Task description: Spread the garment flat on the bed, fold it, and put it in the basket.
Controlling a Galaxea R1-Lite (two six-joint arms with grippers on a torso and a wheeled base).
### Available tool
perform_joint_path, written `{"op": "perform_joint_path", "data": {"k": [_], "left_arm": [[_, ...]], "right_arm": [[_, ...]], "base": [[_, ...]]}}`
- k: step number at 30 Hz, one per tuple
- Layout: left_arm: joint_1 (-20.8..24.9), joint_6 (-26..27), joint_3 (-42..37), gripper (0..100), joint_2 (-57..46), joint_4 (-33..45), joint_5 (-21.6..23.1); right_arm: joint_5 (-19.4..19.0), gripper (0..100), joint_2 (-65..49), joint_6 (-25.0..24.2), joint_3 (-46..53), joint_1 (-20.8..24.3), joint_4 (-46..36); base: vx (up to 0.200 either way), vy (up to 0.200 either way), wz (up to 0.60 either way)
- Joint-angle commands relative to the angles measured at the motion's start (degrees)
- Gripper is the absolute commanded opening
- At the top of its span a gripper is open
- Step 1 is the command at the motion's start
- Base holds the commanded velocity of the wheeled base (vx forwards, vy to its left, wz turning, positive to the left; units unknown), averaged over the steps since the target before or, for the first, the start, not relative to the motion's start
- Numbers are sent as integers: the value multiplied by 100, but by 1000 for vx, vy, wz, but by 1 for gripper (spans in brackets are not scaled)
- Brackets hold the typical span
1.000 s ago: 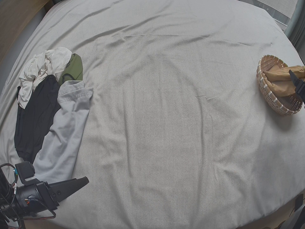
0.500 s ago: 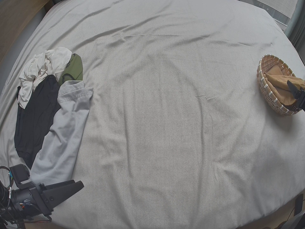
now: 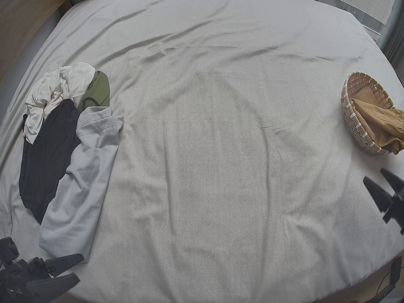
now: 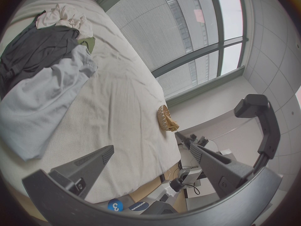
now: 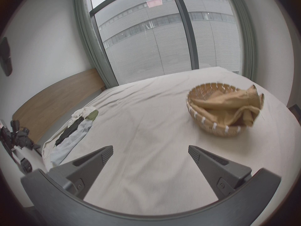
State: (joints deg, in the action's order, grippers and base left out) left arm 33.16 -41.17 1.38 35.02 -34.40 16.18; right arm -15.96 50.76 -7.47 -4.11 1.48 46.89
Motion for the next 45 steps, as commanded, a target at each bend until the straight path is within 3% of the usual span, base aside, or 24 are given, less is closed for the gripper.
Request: {"op": "perform_joint_path", "data": {"k": [1, 2, 3, 6, 7, 9, 10, 11, 12, 16, 18, 20, 25, 28, 33, 36, 45], "left_arm": [[-767, 47, -138, 100, -1885, 970, 70], [-767, 47, -138, 100, -1885, 970, 70], [-1048, 250, -138, 100, -2228, 1384, 87], [-1382, 654, -138, 100, -2606, 1885, 114], [-1760, 1076, -138, 100, -2896, 2280, 114], [-1945, 1629, -138, 100, -3019, 2728, 17], [-1945, 1629, -138, 100, -3019, 2728, 17], [-1954, 2218, -138, 100, -2975, 3001, -431], [-2015, 2289, -138, 100, -2966, 2974, -695], [-2490, 2763, -138, 100, -2966, 2974, -862], [-2507, 3062, -138, 100, -2966, 2992, -932], [-2560, 3106, -138, 100, -2966, 2992, -1002], [-2903, 3185, -138, 100, -2966, 3010, -2040], [-3492, 3669, -138, 100, -3327, 3053, -2040], [-3386, 3888, -120, 100, -3327, 3177, -2048], [-3360, 4468, -23, 100, -3432, 3423, -2013], [-3342, 4697, -138, 100, -3485, 3097, -1881]], "right_arm": [[-39, 100, -4645, 132, 367, -68, -3818], [-39, 100, -4645, 132, 367, -68, -3818], [-74, 100, -5076, 123, 349, -130, -4627], [330, 100, -5023, 123, 411, -148, -4267], [1024, 100, -5067, 246, 393, -148, -4372], [1385, 100, -5067, 484, 314, -156, -4618], [1385, 100, -5067, 484, 314, -156, -4618], [1446, 100, -5067, 914, 270, -165, -4724], [1455, 100, -5059, 923, 279, -174, -4689], [1481, 100, -5067, 905, 297, -156, -4645], [1499, 100, -5067, 923, 297, -156, -4636], [1508, 100, -5067, 923, 297, -165, -4645], [1473, 100, -5067, 976, 297, -156, -4618], [1323, 100, -5076, 1134, 367, -156, -4460], [1279, 100, -5076, 1213, 411, -156, -4425], [1411, 100, -5067, 967, 411, -156, -4609], [1517, 100, -5076, 844, 411, -139, -4680]], "base": [[0, 0, 0], [0, 0, 0], [0, 0, 0], [0, 0, 0], [0, 0, 0], [0, 0, 0], [0, 0, 0], [0, 0, 0], [0, 0, 0], [0, 0, 0], [0, 0, 0], [0, 0, 0], [0, 0, 0], [0, 0, 0], [0, 0, 0], [0, 0, 0], [0, 0, 0]]}}
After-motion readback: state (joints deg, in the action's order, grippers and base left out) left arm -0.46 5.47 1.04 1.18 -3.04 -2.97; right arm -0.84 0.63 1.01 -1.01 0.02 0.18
